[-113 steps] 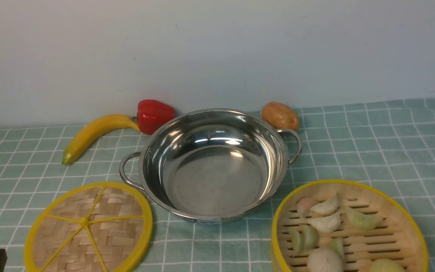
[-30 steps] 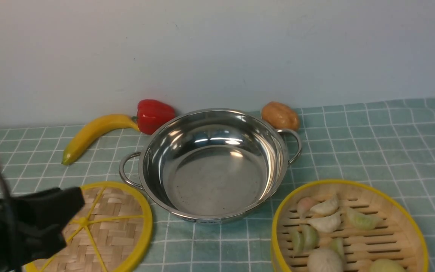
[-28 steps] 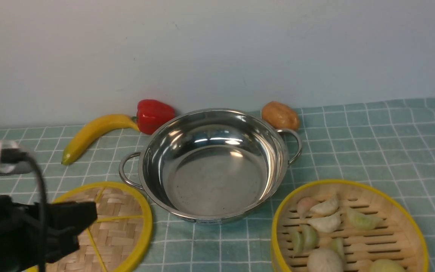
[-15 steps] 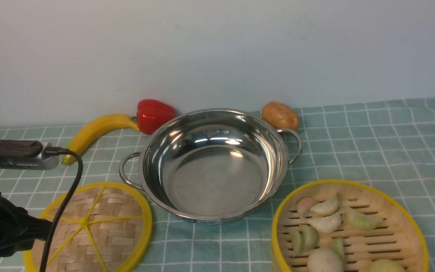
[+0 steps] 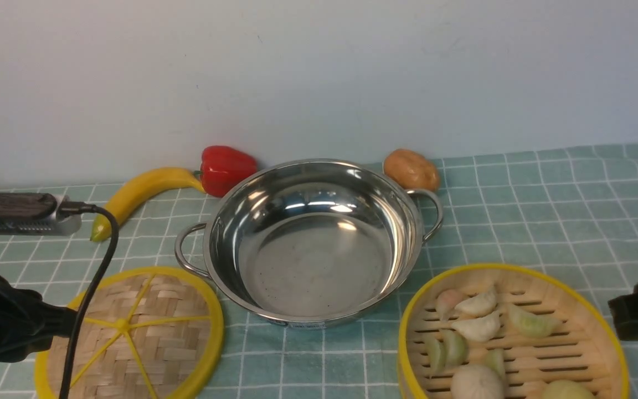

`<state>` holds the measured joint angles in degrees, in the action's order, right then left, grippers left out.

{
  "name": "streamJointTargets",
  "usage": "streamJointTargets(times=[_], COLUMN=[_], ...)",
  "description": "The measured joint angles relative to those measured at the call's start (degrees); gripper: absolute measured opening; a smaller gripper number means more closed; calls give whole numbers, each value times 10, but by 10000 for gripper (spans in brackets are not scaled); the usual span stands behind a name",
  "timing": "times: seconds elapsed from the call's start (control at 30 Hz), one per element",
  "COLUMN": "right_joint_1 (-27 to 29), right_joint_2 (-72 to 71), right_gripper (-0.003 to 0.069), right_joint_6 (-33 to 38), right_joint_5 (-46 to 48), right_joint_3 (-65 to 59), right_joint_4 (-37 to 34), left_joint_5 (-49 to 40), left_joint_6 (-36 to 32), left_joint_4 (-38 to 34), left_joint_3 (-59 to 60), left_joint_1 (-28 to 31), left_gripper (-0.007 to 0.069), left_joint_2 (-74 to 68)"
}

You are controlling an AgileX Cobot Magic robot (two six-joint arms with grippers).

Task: Place the steamer in the pot on the blue tablecloth, and put the lid on the steamer.
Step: 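Reach for and grasp the rim of the bamboo steamer holding the buns with the right gripper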

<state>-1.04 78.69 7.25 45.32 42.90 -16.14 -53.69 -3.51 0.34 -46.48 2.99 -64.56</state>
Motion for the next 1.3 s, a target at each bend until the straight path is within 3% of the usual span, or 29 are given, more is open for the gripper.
streamJointTargets(times=[0.57, 0.8, 0.93, 1.3], right_joint_1=[0, -1, -1, -1], right_joint_2=[109, 124, 124, 107], right_gripper=[239, 96, 74, 74], right_joint_6=[35, 34, 38, 33], right_joint_5=[-38, -45, -43, 115], right_joint_3=[2, 4, 5, 75], right_joint_4=[-38, -43, -33, -4], left_joint_5=[29, 30, 31, 31], left_joint_6=[0, 1, 1, 1], left_joint_4=[-12, -12, -13, -13], left_joint_3=[3, 9, 13, 15], left_joint_1=[0, 0, 0, 0], left_gripper=[222, 222, 222, 230], left_joint_2=[0, 0, -1, -3])
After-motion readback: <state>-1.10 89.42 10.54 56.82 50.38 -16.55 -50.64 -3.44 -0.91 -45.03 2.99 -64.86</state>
